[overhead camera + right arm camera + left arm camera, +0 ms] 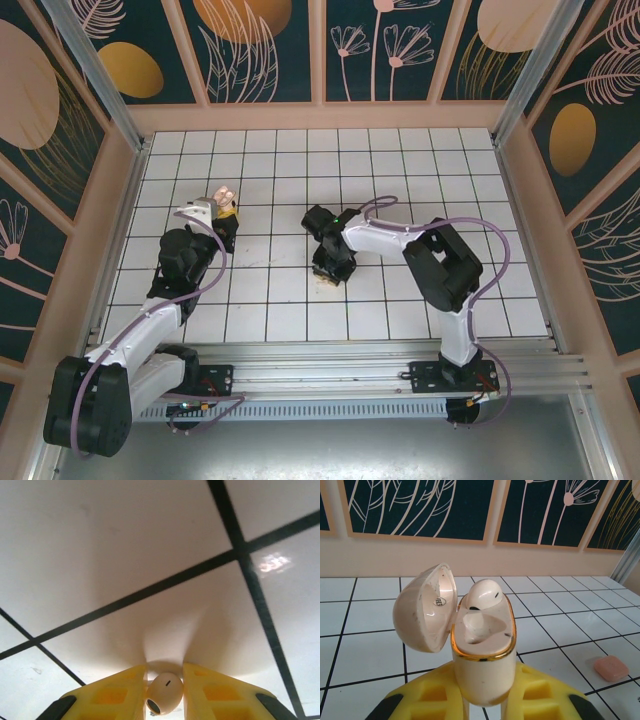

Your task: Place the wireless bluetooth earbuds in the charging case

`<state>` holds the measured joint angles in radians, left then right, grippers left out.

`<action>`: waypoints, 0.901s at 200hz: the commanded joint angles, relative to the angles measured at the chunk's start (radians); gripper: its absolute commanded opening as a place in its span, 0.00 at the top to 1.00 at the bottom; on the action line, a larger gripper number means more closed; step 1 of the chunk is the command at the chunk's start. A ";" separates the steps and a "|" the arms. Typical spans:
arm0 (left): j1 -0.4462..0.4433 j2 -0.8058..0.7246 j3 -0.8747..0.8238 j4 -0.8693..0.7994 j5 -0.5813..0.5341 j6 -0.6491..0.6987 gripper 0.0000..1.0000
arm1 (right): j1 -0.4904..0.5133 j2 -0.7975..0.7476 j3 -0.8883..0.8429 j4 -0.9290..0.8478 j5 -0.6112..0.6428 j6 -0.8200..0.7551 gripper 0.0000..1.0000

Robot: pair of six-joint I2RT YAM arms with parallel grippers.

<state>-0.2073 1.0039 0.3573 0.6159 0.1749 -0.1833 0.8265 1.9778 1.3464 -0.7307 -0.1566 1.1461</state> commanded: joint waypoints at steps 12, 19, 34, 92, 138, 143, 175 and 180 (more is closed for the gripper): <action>0.007 -0.006 0.022 -0.004 0.006 0.022 0.95 | -0.003 0.019 0.029 -0.093 0.043 -0.233 0.76; 0.006 -0.007 0.021 -0.005 0.006 0.022 0.95 | -0.006 0.016 0.030 -0.108 0.048 -0.286 0.76; 0.007 -0.007 0.023 -0.004 0.008 0.022 0.95 | -0.012 0.011 0.030 -0.136 0.050 -0.407 0.76; 0.007 -0.013 0.026 -0.008 0.015 0.021 0.95 | -0.021 0.045 0.058 -0.249 0.096 -0.795 0.76; 0.007 -0.013 0.030 -0.010 0.020 0.021 0.95 | -0.015 0.085 0.105 -0.273 0.157 -0.953 0.76; 0.008 -0.014 0.030 -0.010 0.021 0.021 0.95 | -0.015 0.088 0.110 -0.270 0.154 -0.959 0.75; 0.007 -0.017 0.031 -0.013 0.017 0.022 0.95 | -0.015 0.091 0.148 -0.269 0.149 -0.937 0.64; 0.006 -0.017 0.031 -0.014 0.017 0.022 0.95 | -0.015 0.083 0.153 -0.269 0.144 -0.924 0.62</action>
<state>-0.2073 1.0035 0.3576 0.5983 0.1761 -0.1829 0.8112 2.0510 1.4567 -0.9813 -0.0437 0.2302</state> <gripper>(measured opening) 0.160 0.347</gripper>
